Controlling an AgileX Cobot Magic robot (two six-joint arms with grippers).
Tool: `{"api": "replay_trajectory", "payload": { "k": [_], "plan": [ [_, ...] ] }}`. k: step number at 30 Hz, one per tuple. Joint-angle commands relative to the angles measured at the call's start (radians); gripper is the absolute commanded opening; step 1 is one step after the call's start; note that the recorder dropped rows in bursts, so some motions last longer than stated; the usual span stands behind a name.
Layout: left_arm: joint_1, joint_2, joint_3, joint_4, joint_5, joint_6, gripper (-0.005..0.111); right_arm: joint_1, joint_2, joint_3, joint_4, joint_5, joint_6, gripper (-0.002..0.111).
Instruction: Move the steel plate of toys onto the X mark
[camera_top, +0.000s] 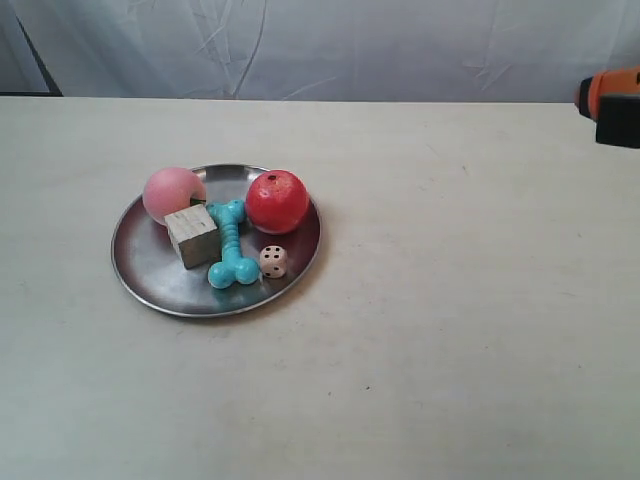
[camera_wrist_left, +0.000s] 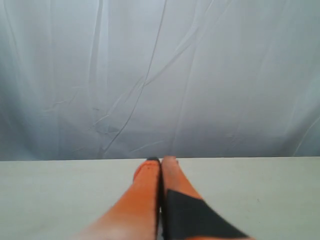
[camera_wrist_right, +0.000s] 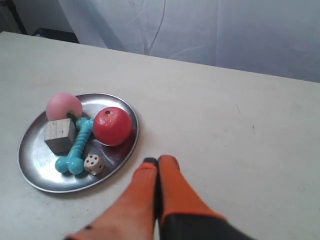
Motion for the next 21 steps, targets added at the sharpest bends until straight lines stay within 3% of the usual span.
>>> {"api": "replay_trajectory", "payload": {
  "k": [1, 10, 15, 18, 21],
  "plan": [
    [-0.001, -0.017, 0.006, -0.013, -0.013, 0.004, 0.000, 0.000, -0.024, 0.006, -0.010, -0.018, 0.002, 0.000],
    [-0.001, -0.017, 0.006, 0.003, -0.016, 0.004, 0.000, 0.000, -0.032, 0.006, -0.010, -0.019, 0.002, 0.000],
    [-0.001, -0.017, 0.006, 0.003, -0.016, 0.004, 0.000, 0.000, -0.144, 0.010, -0.048, -0.015, -0.005, 0.000],
    [-0.001, -0.019, 0.006, 0.007, -0.018, 0.034, 0.000, 0.000, -0.267, 0.074, -0.047, -0.019, -0.005, 0.000],
    [-0.001, -0.026, 0.021, 0.150, 0.036, 0.079, 0.000, -0.054, -0.414, 0.234, -0.030, -0.048, -0.005, 0.000]
  ]
}}
